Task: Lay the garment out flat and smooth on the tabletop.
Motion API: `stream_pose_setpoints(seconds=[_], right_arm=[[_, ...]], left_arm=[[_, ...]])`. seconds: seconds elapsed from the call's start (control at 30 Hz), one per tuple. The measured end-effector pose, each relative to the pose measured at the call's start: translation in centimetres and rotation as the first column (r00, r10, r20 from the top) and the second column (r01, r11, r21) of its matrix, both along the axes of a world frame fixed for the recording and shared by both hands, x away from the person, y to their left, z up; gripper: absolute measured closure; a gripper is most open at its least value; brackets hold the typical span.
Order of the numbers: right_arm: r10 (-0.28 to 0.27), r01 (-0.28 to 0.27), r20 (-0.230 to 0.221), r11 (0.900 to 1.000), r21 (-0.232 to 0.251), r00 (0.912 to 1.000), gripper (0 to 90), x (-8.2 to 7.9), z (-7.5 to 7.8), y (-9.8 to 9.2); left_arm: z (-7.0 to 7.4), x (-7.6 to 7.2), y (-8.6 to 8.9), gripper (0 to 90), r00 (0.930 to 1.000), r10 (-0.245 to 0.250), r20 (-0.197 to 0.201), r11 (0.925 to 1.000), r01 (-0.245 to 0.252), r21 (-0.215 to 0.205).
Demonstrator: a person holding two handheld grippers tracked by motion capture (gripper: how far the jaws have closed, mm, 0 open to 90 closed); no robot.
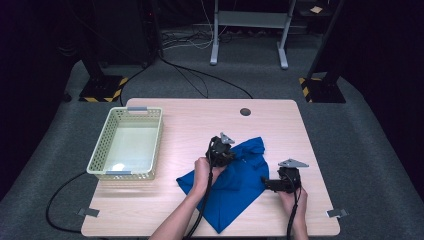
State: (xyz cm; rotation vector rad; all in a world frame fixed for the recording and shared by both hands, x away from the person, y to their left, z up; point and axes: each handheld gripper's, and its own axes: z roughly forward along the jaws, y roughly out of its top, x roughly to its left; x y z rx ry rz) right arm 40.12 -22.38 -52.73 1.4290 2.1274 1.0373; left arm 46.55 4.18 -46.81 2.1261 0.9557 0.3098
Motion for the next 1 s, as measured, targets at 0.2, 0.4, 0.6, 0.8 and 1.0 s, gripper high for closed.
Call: stream_pose_setpoints(seconds=[0.2, 0.4, 0.6, 0.8, 1.0], right_arm=[[-0.003, 0.003, -0.001, 1.000, -0.003, 1.0000, 6.8, 0.0, 0.0, 0.0], [-0.003, 0.003, 0.000, 1.000, -0.004, 1.0000, 6.8, 0.0, 0.0, 0.1], [-0.002, 0.002, 0.002, 1.000, -0.011, 1.0000, 6.9, 0.0, 0.0, 0.1], [-0.003, 0.003, 0.002, 1.000, -0.019, 1.0000, 6.9, 0.0, 0.0, 0.2], [-0.003, 0.003, 0.002, 1.000, -0.021, 1.0000, 7.0, 0.0, 0.0, 0.2]], left_arm=[[0.5, 1.0, 1.3, 86.2, 0.9995, 0.032, 0.005, 0.9995, -0.032, -0.004], [1.0, 2.3, 2.4, 86.2, 0.9981, 0.061, 0.011, 0.9981, -0.061, 0.000], [1.7, 4.2, 3.4, 86.2, 0.9962, 0.086, 0.015, 0.9959, -0.086, 0.028], [2.1, 6.0, 4.0, 86.2, 0.9943, 0.106, 0.011, 0.9921, -0.107, 0.065], [2.0, 7.8, 4.4, 86.2, 0.9920, 0.126, -0.001, 0.9870, -0.125, 0.101]])
